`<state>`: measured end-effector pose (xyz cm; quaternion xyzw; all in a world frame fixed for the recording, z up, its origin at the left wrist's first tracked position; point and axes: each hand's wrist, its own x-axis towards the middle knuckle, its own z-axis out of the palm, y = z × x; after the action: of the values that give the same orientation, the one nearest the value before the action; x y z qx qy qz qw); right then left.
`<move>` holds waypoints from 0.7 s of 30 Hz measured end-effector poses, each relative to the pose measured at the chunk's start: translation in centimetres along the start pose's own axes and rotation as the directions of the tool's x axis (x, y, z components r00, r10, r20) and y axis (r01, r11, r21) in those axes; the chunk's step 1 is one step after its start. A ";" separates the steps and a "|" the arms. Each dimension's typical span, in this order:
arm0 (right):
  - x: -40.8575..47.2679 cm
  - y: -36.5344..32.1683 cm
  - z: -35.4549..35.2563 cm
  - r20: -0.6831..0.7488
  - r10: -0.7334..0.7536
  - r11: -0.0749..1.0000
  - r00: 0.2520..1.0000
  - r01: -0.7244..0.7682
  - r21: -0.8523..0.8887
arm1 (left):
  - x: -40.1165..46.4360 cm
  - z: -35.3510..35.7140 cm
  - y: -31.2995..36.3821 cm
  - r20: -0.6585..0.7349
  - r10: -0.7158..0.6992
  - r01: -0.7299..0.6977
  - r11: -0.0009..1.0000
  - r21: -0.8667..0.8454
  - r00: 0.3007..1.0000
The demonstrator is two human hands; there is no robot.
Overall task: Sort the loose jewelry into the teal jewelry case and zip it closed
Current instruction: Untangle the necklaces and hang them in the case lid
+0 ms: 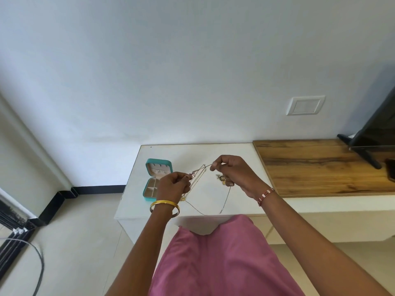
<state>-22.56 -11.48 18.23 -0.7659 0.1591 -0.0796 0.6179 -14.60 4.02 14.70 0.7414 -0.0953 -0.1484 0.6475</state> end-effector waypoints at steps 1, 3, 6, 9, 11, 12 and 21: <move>-0.1 -0.1 0.0 -0.014 -0.002 0.999 1.000 0.002 0.036 | -0.1 0.0 0.0 0.015 -0.012 0.012 1.000 -0.006 1.000; -0.2 -0.3 0.1 -0.047 -0.002 0.995 0.999 0.006 0.097 | -0.4 -0.1 0.0 0.046 -0.034 0.037 0.997 -0.064 0.998; -0.1 -0.2 0.3 -0.071 0.005 0.994 0.997 0.003 0.111 | -0.7 -0.1 0.1 0.085 -0.077 0.093 0.977 -0.194 0.993; 0.1 0.0 0.5 -0.064 0.004 0.990 0.998 0.005 0.139 | -1.0 -0.1 0.2 0.125 -0.129 0.162 0.937 -0.309 0.984; 0.1 0.2 0.5 -0.052 0.012 0.989 0.999 -0.005 0.146 | -1.1 0.0 0.4 0.194 -0.162 0.228 0.890 -0.394 0.968; 0.2 0.3 0.4 -0.043 0.022 0.989 0.999 -0.016 0.149 | -1.2 -0.1 0.4 0.234 -0.172 0.258 0.874 -0.411 0.957; 1.3 2.3 -0.9 0.038 0.185 0.915 0.982 -0.186 0.358 | -1.1 -0.6 1.3 0.321 -0.196 0.339 0.804 -0.488 0.926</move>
<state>-22.02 -13.21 16.11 -0.6212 0.2127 -0.0472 0.7528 -15.36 4.73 16.19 0.5119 -0.0259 -0.3536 0.7825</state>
